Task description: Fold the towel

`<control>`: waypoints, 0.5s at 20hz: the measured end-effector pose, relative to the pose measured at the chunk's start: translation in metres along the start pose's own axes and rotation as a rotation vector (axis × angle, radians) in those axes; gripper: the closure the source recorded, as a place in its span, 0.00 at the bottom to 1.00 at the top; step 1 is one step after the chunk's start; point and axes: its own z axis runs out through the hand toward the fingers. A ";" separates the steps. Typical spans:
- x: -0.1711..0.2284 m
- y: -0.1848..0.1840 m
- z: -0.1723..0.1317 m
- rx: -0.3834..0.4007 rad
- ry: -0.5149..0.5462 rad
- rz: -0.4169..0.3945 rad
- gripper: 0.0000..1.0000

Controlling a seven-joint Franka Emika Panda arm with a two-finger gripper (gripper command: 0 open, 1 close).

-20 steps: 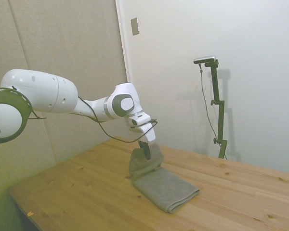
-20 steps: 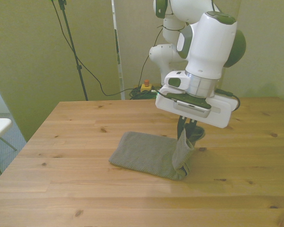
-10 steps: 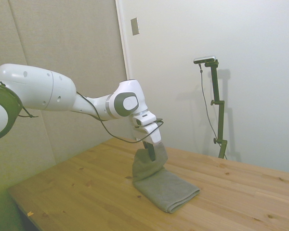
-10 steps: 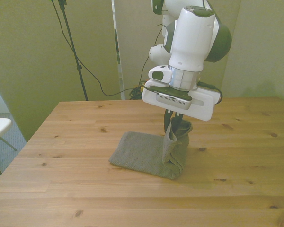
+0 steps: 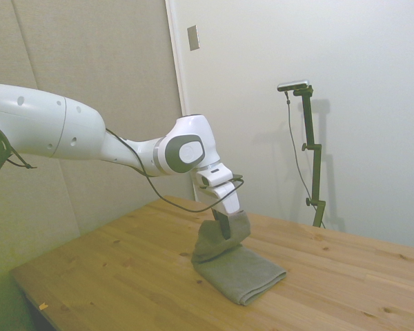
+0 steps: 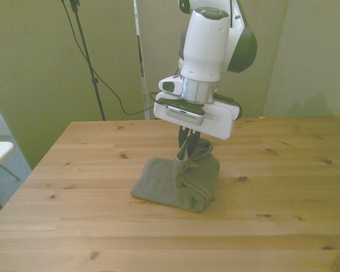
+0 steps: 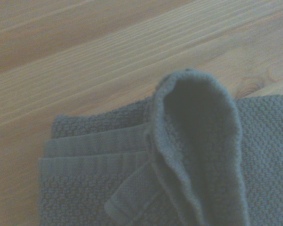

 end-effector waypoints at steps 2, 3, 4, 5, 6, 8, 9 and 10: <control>0.008 0.006 0.001 -0.004 -0.002 0.009 0.00; 0.011 0.009 0.003 -0.008 -0.003 0.014 0.00; 0.015 0.012 0.005 -0.010 -0.004 0.017 0.00; 0.018 0.015 0.008 -0.012 -0.008 0.018 0.00; 0.021 0.017 0.011 -0.013 -0.012 0.019 0.00; 0.028 0.023 0.015 -0.018 -0.015 0.022 0.00; 0.031 0.026 0.017 -0.020 -0.016 0.026 0.00; 0.035 0.028 0.018 -0.022 -0.016 0.030 0.00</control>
